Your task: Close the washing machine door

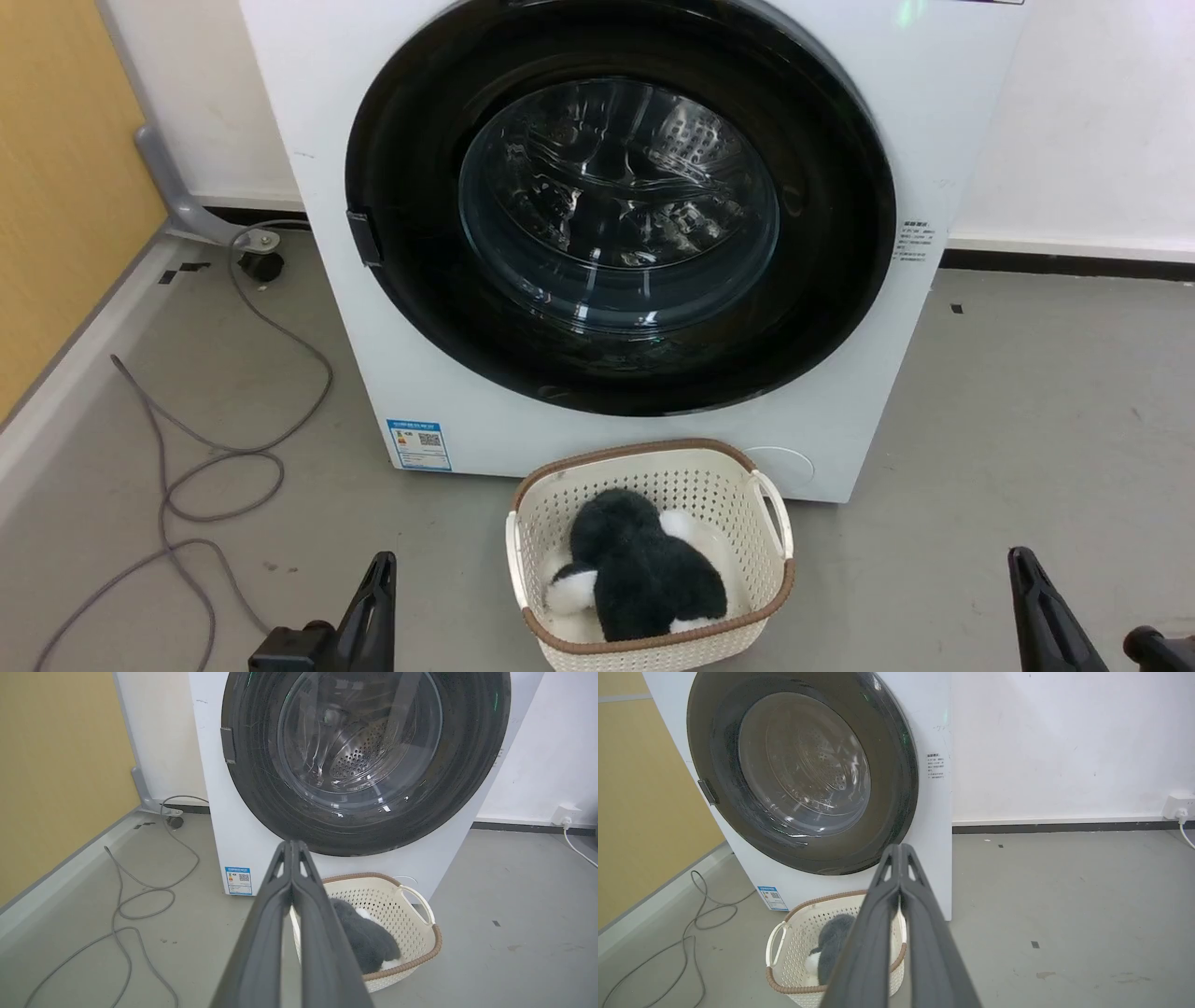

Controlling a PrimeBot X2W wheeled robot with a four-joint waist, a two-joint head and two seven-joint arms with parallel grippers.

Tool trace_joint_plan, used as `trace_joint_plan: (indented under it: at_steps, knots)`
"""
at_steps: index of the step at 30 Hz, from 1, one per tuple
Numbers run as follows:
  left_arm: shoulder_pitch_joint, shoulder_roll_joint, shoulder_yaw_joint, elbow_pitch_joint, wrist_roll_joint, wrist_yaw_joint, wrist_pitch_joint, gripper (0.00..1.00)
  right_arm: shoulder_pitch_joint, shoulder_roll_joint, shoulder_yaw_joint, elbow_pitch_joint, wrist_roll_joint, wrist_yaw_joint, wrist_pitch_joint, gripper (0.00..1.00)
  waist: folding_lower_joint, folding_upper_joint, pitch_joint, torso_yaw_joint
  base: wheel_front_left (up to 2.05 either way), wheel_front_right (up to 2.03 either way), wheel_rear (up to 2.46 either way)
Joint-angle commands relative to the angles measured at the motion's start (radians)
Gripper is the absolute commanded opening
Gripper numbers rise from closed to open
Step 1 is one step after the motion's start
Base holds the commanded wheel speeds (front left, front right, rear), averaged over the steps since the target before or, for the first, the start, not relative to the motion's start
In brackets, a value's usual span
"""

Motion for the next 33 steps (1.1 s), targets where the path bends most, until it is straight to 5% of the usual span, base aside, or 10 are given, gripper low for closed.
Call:
trace_joint_plan:
  at_steps: [1,33]
  knots:
    - [-0.014,-0.001,0.004,-0.006,0.009,0.003,0.005,0.00,-0.022,0.001,0.003,0.005,-0.011,0.000,0.003,0.00,0.0001,0.0000,0.001,-0.001,0.00,0.00,0.00]
    - [-0.047,-0.008,0.022,-0.038,0.044,0.008,0.064,0.00,-0.081,0.003,0.030,0.024,-0.064,0.000,0.040,0.00,0.0001,0.0000,0.024,-0.018,0.00,0.00,0.00]
